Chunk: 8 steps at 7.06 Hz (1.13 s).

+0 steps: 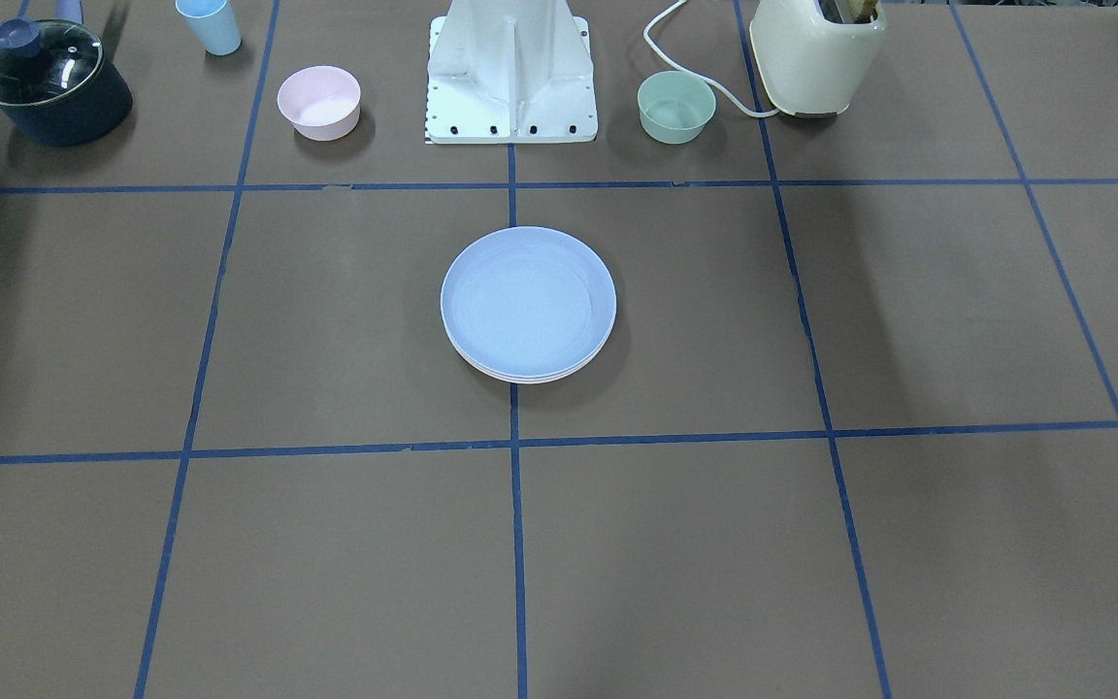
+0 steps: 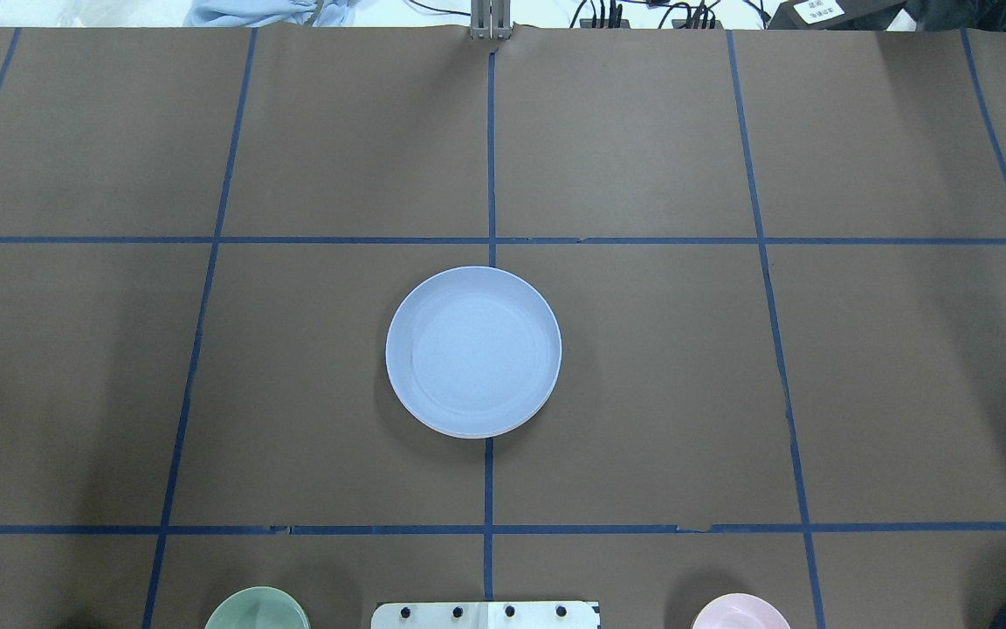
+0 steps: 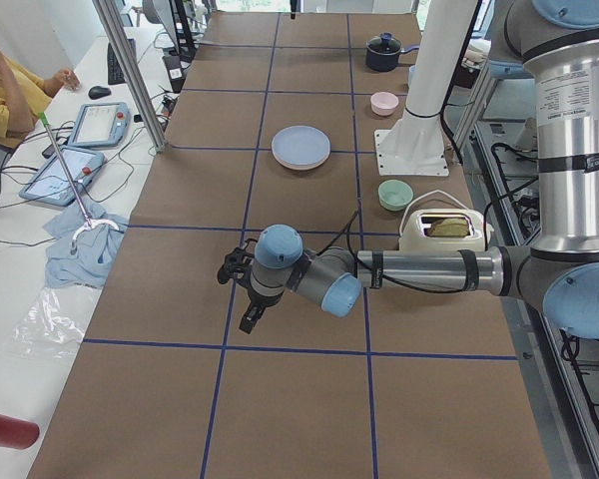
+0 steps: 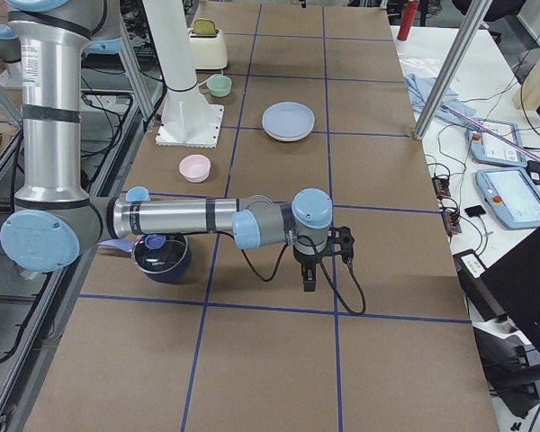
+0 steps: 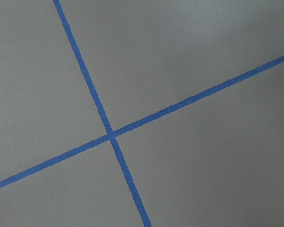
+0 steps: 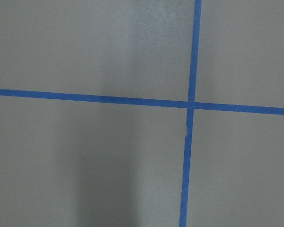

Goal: Stack three plates with pink and blue

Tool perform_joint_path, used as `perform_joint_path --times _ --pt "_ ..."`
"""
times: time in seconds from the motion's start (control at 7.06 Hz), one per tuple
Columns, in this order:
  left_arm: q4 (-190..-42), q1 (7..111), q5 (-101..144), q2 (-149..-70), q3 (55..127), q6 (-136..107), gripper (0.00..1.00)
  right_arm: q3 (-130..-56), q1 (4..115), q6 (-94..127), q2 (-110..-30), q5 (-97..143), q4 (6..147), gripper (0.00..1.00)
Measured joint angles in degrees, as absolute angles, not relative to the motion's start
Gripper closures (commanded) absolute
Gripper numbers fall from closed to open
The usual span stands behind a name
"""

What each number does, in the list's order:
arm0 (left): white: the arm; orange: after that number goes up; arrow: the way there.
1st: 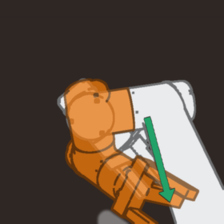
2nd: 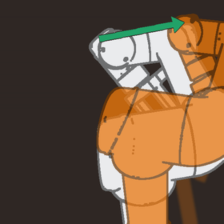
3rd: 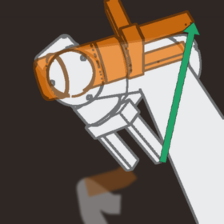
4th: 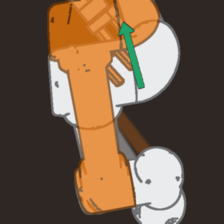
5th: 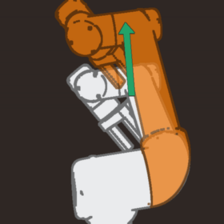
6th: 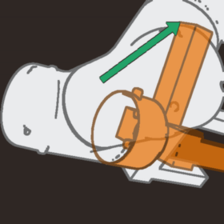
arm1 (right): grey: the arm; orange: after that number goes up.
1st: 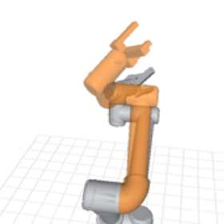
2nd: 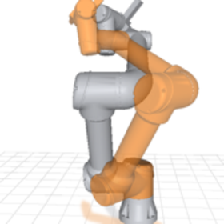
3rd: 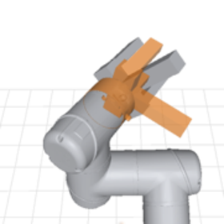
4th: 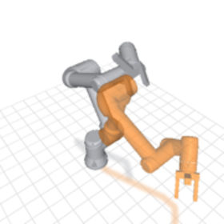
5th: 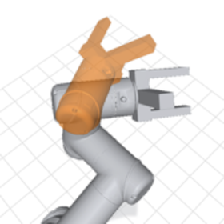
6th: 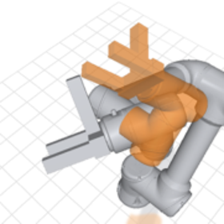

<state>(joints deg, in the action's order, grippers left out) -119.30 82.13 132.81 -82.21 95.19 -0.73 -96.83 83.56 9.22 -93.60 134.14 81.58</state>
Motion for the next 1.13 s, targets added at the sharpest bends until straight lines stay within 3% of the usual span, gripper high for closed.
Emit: perform_joint_path --times 1.13 --pt "-119.1 82.0 133.1 -83.1 95.4 -1.2 0.01 -96.6 83.1 9.2 -93.0 133.4 81.6 0.00"
